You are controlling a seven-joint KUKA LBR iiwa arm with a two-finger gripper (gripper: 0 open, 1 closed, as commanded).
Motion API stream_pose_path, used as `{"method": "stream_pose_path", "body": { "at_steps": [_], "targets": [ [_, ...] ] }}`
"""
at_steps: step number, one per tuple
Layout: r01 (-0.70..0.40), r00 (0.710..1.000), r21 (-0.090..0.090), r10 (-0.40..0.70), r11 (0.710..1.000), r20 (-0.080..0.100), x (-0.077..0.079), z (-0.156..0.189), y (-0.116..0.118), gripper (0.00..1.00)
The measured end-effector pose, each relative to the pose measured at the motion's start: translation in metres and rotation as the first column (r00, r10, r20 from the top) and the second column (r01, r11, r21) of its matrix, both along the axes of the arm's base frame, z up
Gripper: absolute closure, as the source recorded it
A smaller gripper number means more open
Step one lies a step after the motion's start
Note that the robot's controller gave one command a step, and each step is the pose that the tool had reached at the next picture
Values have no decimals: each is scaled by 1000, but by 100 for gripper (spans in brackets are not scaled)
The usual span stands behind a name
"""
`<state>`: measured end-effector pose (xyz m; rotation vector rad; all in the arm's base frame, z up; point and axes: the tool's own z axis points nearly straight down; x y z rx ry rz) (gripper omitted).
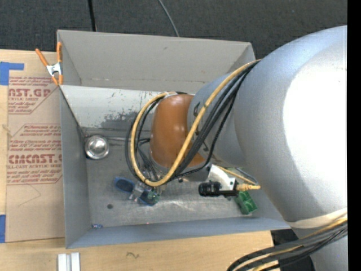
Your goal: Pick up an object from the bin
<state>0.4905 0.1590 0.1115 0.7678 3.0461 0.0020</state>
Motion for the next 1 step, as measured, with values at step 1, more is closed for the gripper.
{"method": "stream_pose_path", "body": {
  "at_steps": [1],
  "targets": [
    [-1,1000,1,1,1000,3,1,49,1,100]
  ]
}}
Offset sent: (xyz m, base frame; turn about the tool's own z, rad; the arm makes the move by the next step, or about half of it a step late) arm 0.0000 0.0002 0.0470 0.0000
